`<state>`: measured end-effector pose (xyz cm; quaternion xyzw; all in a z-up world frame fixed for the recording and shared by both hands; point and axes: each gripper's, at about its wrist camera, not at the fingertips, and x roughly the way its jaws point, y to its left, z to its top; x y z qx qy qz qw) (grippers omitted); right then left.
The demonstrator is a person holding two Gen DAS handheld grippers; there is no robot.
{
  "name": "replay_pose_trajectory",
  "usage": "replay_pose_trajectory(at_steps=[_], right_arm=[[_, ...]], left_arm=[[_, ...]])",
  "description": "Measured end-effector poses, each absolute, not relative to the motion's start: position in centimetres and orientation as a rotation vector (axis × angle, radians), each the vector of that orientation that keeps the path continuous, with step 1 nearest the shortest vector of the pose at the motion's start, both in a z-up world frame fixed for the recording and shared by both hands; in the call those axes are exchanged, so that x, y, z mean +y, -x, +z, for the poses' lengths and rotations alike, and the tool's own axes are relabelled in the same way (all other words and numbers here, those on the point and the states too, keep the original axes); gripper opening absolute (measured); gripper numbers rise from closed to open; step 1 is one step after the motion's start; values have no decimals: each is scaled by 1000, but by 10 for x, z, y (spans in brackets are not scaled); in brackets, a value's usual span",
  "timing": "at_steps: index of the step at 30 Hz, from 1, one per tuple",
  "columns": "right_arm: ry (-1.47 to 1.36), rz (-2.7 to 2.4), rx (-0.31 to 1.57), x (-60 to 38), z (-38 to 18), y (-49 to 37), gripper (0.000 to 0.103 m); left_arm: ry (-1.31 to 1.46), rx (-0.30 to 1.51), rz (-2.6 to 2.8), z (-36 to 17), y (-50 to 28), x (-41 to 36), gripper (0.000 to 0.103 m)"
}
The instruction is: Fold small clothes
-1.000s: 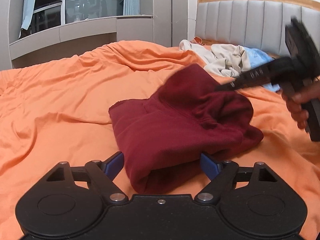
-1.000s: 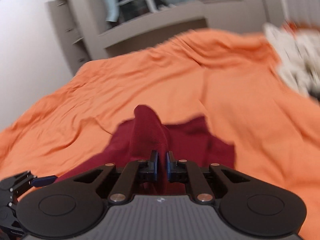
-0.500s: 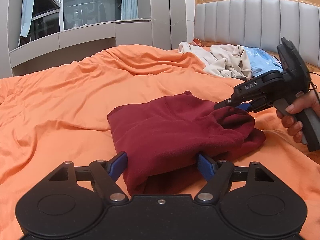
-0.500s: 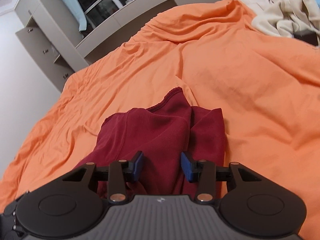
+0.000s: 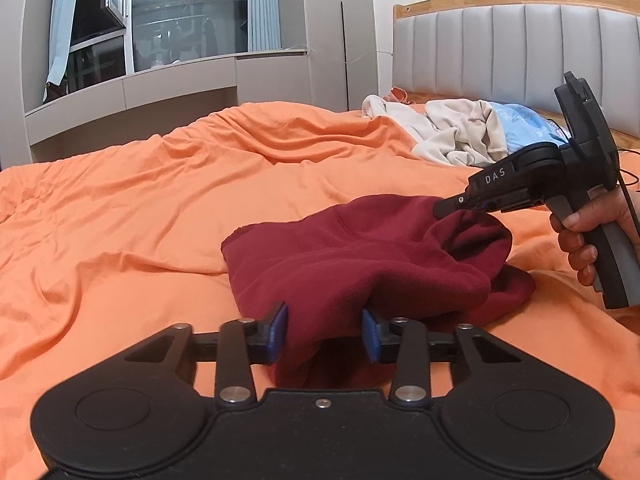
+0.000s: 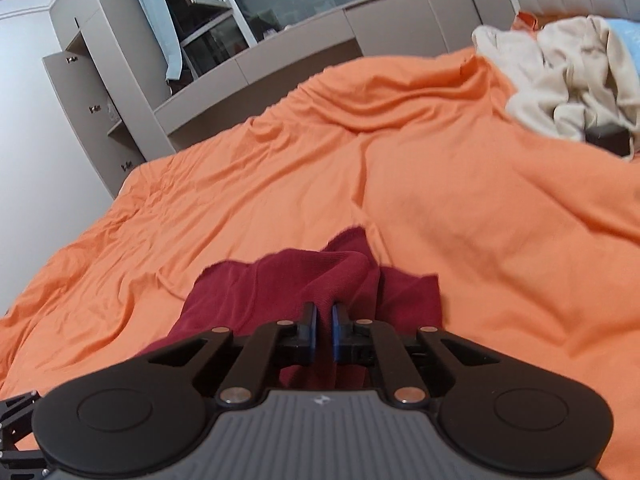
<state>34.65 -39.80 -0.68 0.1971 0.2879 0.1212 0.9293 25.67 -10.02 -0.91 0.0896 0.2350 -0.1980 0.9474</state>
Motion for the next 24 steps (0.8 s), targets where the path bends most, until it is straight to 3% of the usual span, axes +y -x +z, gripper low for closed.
replay_pose_trajectory(at_steps=[6, 15, 18, 21, 22, 24], right_arm=[[-429, 183, 552, -422, 4, -341, 8], [-426, 156, 677, -431, -26, -351, 11], [-419, 152, 671, -432, -22, -346, 21], [-410, 165, 662, -435, -17, -340, 58], [-403, 169, 660, -435, -15, -338, 62], [-374, 188, 660, -433, -13, -332, 64]], left_arm=[[-208, 451, -445, -1, -255, -119, 27], [-306, 467, -484, -12, -252, -139, 28], [-262, 476, -480, -10, -256, -132, 33], [-211, 488, -488, -9, -258, -125, 42], [-193, 492, -489, -8, -258, -124, 46], [-156, 502, -484, -7, -260, -119, 69]])
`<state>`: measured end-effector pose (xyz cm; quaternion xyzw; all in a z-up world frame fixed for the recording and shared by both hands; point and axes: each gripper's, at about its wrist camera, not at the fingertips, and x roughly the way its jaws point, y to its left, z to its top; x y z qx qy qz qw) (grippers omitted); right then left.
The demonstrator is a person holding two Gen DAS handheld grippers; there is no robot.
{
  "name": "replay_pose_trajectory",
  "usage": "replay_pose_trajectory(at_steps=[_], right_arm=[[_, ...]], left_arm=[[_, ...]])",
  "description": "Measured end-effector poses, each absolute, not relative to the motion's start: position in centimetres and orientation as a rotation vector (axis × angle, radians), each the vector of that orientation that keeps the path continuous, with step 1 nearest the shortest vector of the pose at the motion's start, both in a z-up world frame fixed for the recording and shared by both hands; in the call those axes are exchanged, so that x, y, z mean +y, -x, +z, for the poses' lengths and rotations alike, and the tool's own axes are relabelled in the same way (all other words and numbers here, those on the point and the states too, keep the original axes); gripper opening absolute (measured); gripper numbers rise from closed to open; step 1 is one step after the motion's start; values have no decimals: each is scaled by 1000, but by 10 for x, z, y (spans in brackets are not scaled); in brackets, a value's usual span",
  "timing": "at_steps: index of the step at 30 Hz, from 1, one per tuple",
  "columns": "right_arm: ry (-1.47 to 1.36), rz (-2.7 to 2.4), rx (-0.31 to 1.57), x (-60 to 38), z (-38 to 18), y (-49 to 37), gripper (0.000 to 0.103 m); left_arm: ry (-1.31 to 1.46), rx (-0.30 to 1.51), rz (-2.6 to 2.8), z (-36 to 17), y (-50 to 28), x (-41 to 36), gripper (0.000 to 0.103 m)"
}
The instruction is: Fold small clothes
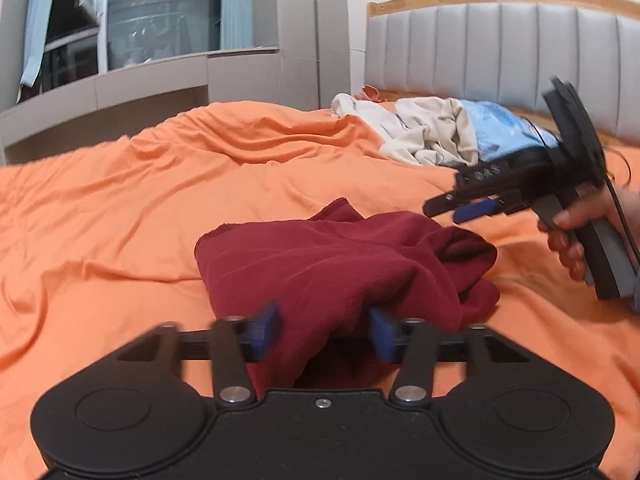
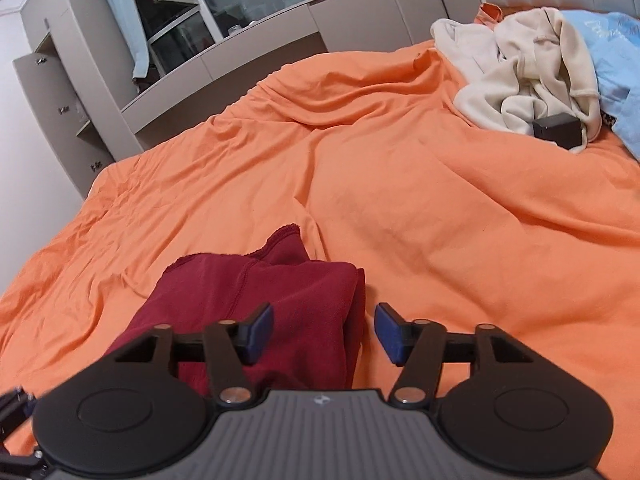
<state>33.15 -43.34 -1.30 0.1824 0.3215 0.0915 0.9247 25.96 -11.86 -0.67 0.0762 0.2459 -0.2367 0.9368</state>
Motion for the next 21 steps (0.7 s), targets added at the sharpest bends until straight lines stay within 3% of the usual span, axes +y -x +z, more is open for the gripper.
replay_pose_trajectory(at_steps=[4, 7, 12, 14, 18, 21], right_arm=[[-247, 241, 633, -418, -5, -312, 75], [-75, 269, 589, -396, 2, -291, 81], [-11, 417, 563, -366, 5, -252, 81], [-16, 507, 560, -352, 4, -237, 78], [5, 595, 645, -322, -11, -230, 53], [-17, 570, 681, -311, -21, -234, 47]], left_arm=[[-73, 522, -476, -3, -262, -105, 76], [-11, 521, -433, -1, -264, -89, 90], [126, 539, -372, 0, -270, -62, 98], [160, 546, -343, -1, -272, -56, 100], [188, 577, -310, -6, -279, -53, 101], [191, 589, -310, -8, -280, -53, 101]])
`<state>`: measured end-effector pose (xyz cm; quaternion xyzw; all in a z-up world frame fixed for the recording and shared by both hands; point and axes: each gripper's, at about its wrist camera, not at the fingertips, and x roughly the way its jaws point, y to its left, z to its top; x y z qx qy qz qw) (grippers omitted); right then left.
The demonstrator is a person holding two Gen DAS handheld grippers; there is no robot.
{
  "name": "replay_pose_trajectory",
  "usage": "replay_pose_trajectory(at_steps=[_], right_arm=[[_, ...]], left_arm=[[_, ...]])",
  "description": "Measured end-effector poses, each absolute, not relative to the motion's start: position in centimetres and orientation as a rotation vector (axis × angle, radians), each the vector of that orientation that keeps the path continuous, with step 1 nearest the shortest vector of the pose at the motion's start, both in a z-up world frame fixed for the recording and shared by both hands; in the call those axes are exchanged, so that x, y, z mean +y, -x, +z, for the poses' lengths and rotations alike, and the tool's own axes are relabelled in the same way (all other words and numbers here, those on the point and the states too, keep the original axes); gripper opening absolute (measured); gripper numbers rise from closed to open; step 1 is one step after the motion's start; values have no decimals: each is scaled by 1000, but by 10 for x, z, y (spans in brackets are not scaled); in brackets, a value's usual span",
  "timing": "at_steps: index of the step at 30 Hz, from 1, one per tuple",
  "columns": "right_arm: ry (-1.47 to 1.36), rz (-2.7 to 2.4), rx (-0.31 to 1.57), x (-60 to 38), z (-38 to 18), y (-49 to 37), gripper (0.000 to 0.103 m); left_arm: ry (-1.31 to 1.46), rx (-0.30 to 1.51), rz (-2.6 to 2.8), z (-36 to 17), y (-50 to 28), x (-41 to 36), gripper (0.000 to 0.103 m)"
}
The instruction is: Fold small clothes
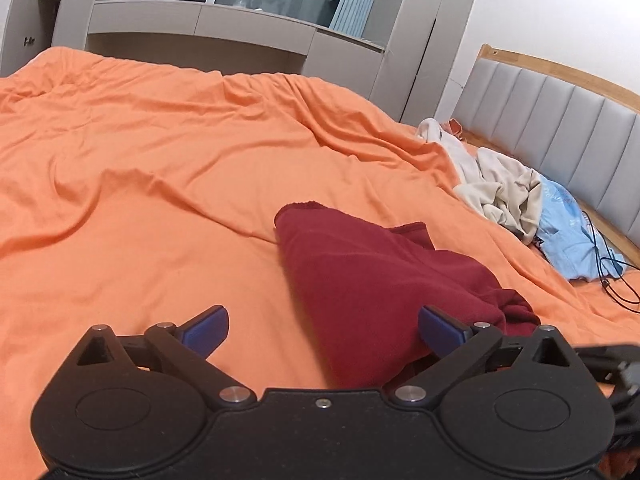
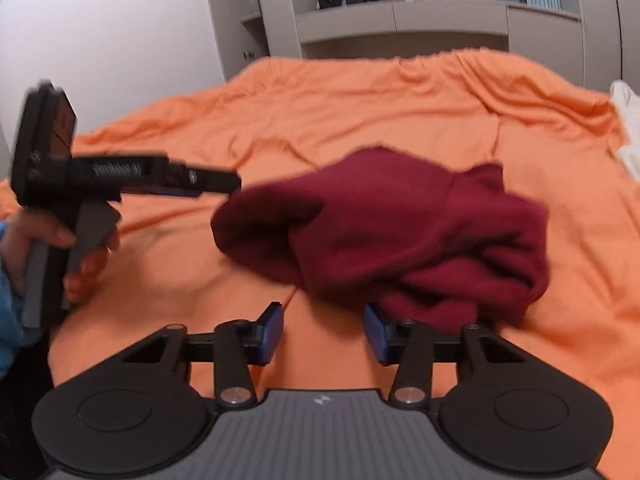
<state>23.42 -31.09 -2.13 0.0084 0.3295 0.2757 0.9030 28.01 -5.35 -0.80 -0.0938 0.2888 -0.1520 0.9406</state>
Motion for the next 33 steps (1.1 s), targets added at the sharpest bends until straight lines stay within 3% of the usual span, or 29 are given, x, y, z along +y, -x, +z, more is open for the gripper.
replay_pose_trajectory(at_steps=[6, 8, 10, 13, 18, 21, 30, 32, 33], right_arm=[[-161, 540, 605, -321, -16, -239, 40], [-132, 530, 576, -323, -13, -236, 34], [-85, 509, 572, -318, -14, -235, 21], [31, 478, 558, -309, -12, -231, 14], [270, 360, 404, -305, 2, -208, 10], [307, 364, 432, -304, -2, -208, 10], [400, 439, 533, -297, -20, -213, 14], [305, 478, 544, -313, -12, -215, 27], [258, 477, 536, -323, -7, -215, 46]], left_arm=[[187, 590, -310, -8, -280, -53, 102], [185, 592, -310, -9, -281, -54, 102], [183, 596, -310, -10, -280, -54, 102], [179, 599, -310, -10, -280, -55, 102], [170, 604, -309, -9, -281, -56, 102], [158, 616, -307, -11, -283, -58, 102], [161, 628, -305, -13, -285, -56, 102], [177, 621, -316, -12, -285, -54, 102], [186, 615, -322, -12, -284, -53, 102]])
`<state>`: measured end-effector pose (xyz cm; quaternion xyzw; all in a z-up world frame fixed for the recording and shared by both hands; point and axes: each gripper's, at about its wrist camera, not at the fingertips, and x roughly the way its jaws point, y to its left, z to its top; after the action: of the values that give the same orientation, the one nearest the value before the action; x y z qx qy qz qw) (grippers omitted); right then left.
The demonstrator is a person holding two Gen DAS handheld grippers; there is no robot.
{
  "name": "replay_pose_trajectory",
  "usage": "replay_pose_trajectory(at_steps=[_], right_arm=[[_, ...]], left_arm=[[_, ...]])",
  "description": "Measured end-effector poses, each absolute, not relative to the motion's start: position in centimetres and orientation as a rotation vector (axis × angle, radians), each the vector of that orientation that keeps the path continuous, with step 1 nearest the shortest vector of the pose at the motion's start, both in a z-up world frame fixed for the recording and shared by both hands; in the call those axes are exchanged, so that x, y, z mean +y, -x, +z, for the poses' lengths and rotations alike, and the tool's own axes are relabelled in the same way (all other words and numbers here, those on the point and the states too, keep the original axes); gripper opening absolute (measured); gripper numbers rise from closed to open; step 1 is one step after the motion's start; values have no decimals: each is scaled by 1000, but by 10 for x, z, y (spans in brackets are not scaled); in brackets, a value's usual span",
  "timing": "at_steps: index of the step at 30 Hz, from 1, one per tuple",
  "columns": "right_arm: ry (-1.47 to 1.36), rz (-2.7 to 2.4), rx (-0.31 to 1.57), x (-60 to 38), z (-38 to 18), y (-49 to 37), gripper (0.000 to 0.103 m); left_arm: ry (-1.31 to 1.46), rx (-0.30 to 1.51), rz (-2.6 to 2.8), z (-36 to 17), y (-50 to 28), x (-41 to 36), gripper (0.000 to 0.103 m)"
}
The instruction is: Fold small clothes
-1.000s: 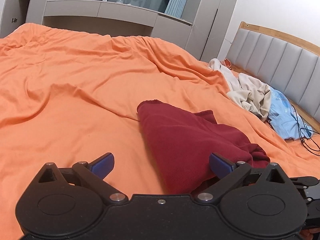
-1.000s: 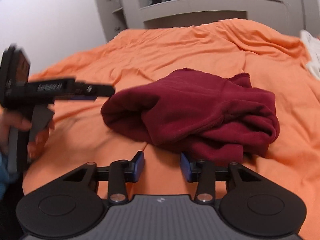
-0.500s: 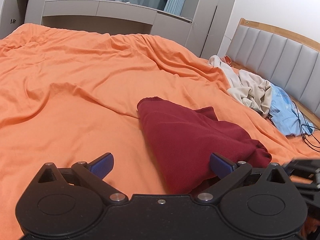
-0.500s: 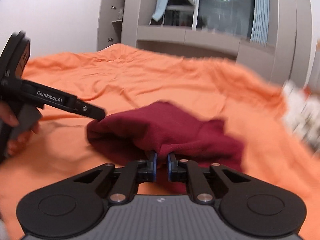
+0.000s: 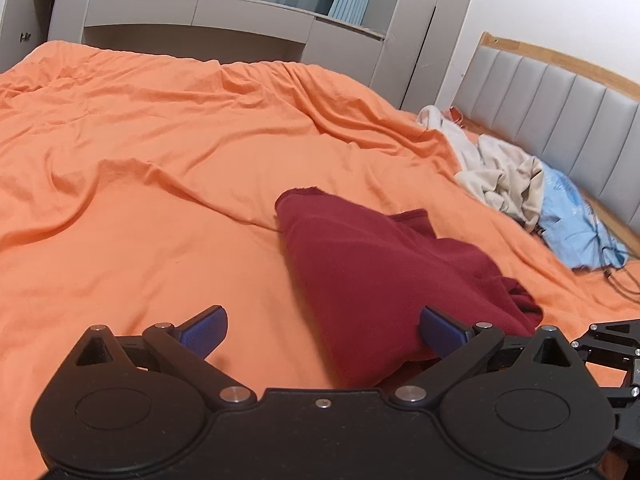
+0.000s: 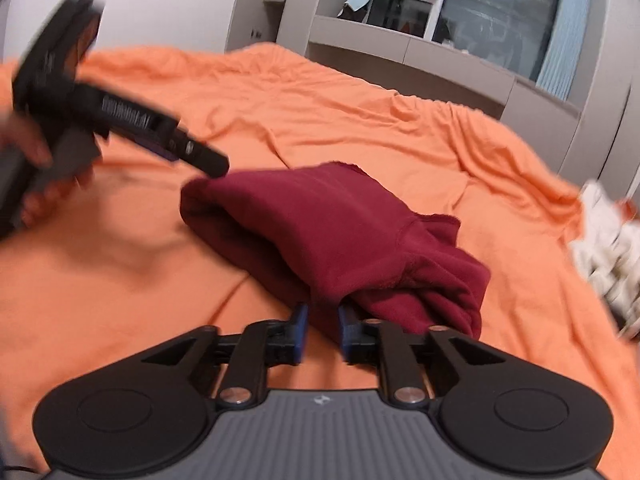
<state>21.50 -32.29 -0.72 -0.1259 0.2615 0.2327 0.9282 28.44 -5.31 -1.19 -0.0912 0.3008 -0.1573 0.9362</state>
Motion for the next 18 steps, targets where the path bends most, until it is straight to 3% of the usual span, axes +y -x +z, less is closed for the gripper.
replay_pose_trajectory(at_steps=[1, 6, 8, 11, 13, 17, 18], right_arm=[[211, 470, 525, -333, -2, -215, 58], [-10, 384, 519, -381, 12, -231, 75], [-62, 321, 544, -394, 11, -249, 75], [-133, 249, 594, -408, 5, -277, 68], [-163, 235, 621, -416, -1, -296, 52], [-241, 239, 694, -424, -19, -333, 51], [-263, 244, 710, -424, -24, -340, 46]], left_arm=[[195, 609, -327, -11, -284, -52, 102], [218, 623, -361, -13, -289, -56, 102], [216, 636, -367, -16, -291, -59, 102], [199, 663, -361, -20, -295, -64, 102], [185, 688, -349, -23, -298, -66, 102], [176, 724, -341, -30, -302, -67, 102], [177, 731, -340, -31, -302, -66, 102]])
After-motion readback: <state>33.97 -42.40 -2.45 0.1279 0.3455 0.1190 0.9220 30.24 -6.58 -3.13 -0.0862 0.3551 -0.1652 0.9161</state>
